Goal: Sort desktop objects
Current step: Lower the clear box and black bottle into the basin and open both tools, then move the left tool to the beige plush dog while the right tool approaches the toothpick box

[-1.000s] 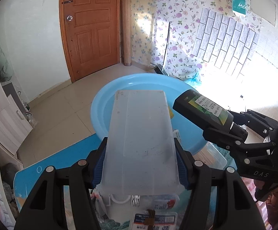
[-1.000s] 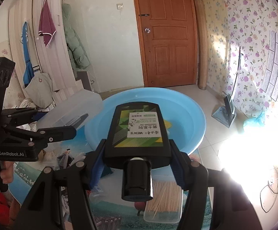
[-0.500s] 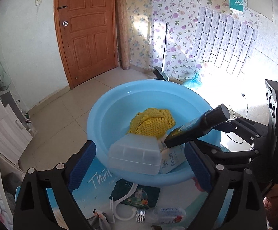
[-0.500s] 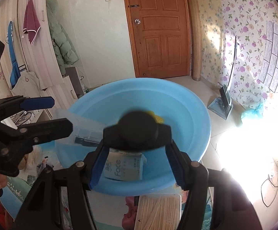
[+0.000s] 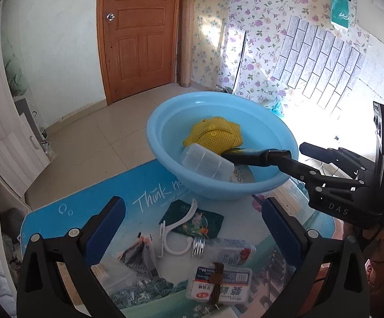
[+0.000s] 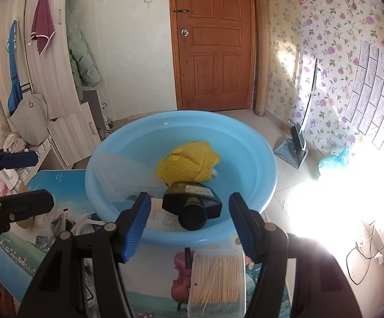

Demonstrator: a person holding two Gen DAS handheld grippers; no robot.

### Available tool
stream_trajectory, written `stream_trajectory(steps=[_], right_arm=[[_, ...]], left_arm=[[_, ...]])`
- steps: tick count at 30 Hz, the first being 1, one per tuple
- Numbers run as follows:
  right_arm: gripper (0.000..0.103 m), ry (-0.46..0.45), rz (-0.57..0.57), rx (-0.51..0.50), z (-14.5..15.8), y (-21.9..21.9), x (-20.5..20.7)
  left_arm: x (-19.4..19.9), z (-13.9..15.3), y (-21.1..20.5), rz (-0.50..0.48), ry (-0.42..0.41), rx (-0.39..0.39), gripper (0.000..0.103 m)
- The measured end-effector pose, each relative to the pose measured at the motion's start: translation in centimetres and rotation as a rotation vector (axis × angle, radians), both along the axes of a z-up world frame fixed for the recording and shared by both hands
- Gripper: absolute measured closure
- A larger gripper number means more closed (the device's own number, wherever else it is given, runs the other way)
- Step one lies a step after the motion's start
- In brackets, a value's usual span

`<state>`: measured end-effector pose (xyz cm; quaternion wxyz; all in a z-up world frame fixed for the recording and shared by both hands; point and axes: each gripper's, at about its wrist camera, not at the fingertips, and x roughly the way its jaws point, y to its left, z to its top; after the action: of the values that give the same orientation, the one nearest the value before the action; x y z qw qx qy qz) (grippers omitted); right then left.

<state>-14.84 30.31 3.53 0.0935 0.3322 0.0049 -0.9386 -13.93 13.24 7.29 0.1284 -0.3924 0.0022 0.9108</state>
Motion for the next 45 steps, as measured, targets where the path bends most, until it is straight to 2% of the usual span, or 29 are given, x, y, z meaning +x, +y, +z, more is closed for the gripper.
stream_trajectory(steps=[8, 14, 16, 18, 21, 23, 27, 31, 35, 41, 45], right_arm=[[0.042, -0.04, -0.013, -0.013, -1.0, -0.7, 2.8], [0.042, -0.005, 0.0, 0.043, -0.5, -2.2, 5.0], [0.034, 0.002, 0.005, 0.057, -0.4, -2.4, 5.5], [0.01, 0.013, 0.003, 0.07, -0.2, -2.6, 6.1], [0.003, 0.059, -0.002, 0.085, 0.1, -2.6, 7.0], [0.0, 0.059, -0.022, 0.132, 0.2, -2.7, 7.1], [0.0, 0.057, -0.064, 0.188, 0.1, -2.4, 7.7], [0.0, 0.056, 0.011, 0.202, 0.0, -2.9, 8.6], [0.0, 0.042, 0.043, 0.147, -0.3, -3.2, 9.3], [0.0, 0.027, 0.04, 0.114, -0.8, -3.4, 9.7], [0.0, -0.001, 0.041, 0.082, -1.4, -3.3, 9.7]], left_arm=[[3.2, -1.9, -1.4, 0.023, -0.04, -0.011, 0.0], [4.8, -2.7, -3.2, 0.061, -0.065, 0.03, 0.0], [5.2, -2.4, -3.3, 0.068, -0.055, 0.026, 0.0], [5.6, -2.2, -3.5, 0.07, -0.047, 0.024, 0.0], [6.0, -1.9, -3.5, 0.076, -0.043, 0.025, 0.0], [6.3, -1.8, -3.6, 0.083, -0.039, 0.023, 0.0], [6.9, -1.6, -3.8, 0.098, -0.028, 0.008, 0.0], [7.2, -1.8, -4.4, 0.123, -0.03, 0.002, 0.0], [7.3, -2.6, -4.6, 0.127, -0.048, -0.008, 0.0], [8.4, -3.9, -4.3, 0.152, -0.012, -0.124, 0.0], [8.8, -4.4, -4.5, 0.128, -0.024, -0.092, 0.0]])
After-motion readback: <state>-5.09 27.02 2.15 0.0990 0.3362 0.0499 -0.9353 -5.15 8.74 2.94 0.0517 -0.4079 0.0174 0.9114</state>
